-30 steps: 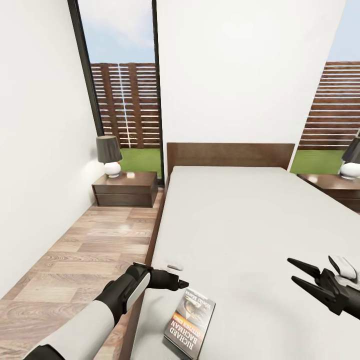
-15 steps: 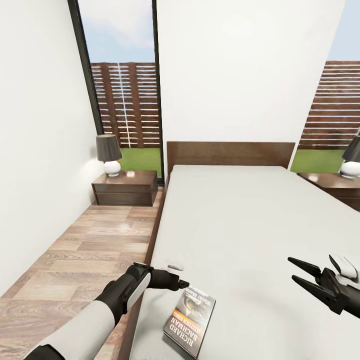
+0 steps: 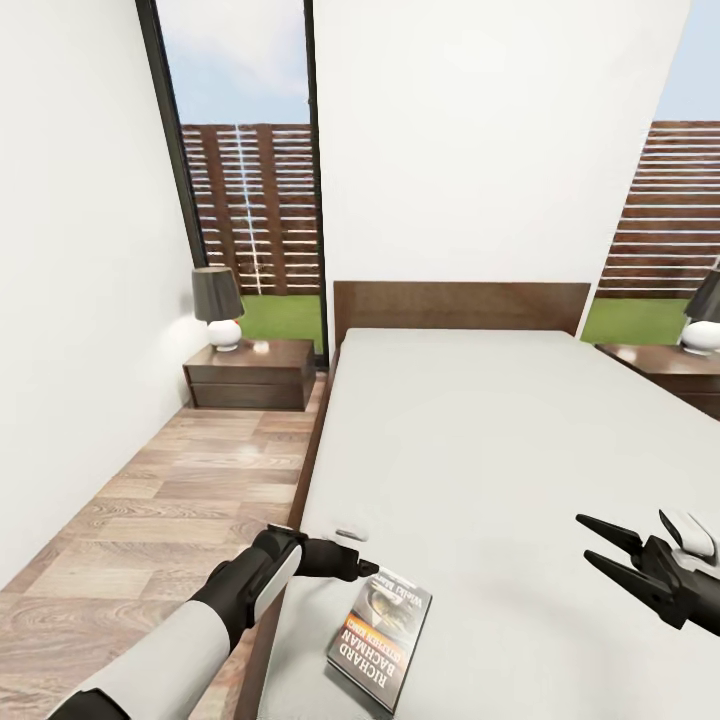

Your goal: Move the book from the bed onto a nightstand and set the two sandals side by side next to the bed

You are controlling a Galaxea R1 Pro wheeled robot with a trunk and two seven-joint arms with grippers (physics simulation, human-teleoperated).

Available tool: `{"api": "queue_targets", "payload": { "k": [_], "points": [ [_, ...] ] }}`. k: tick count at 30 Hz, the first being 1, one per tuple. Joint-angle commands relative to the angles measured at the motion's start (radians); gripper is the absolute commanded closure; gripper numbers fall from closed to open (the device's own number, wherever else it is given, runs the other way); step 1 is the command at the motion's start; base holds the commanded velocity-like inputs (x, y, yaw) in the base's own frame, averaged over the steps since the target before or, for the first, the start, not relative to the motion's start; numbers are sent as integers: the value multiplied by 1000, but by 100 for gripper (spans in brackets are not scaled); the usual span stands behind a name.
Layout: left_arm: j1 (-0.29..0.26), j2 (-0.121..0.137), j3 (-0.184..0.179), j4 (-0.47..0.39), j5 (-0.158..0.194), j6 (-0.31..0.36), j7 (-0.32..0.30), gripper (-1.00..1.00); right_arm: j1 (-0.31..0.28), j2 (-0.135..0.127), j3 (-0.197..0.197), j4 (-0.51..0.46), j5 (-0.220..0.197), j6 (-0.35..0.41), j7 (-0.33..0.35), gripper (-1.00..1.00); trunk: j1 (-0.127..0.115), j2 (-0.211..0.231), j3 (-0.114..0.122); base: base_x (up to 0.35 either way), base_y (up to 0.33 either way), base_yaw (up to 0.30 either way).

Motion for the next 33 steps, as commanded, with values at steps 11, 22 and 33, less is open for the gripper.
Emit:
{"api": "queue_targets", "payload": {
  "k": [11, 22, 33],
  "points": [
    [0, 0, -1, -1, 5, 5, 1, -100, -1, 2, 3, 1, 0, 7, -4, -100, 15, -28, -14, 0, 0, 0],
    [-1, -1, -1, -1, 5, 5, 1, -100, -1, 5, 11, 2, -1, -12, -35, -100, 15, -28, -14, 0, 0, 0],
    [-1, -5, -2, -2, 5, 4, 1, -100, -1, 6, 10, 2, -3, -30, -41, -100, 34, -63, -29, 0, 0, 0]
  ]
}}
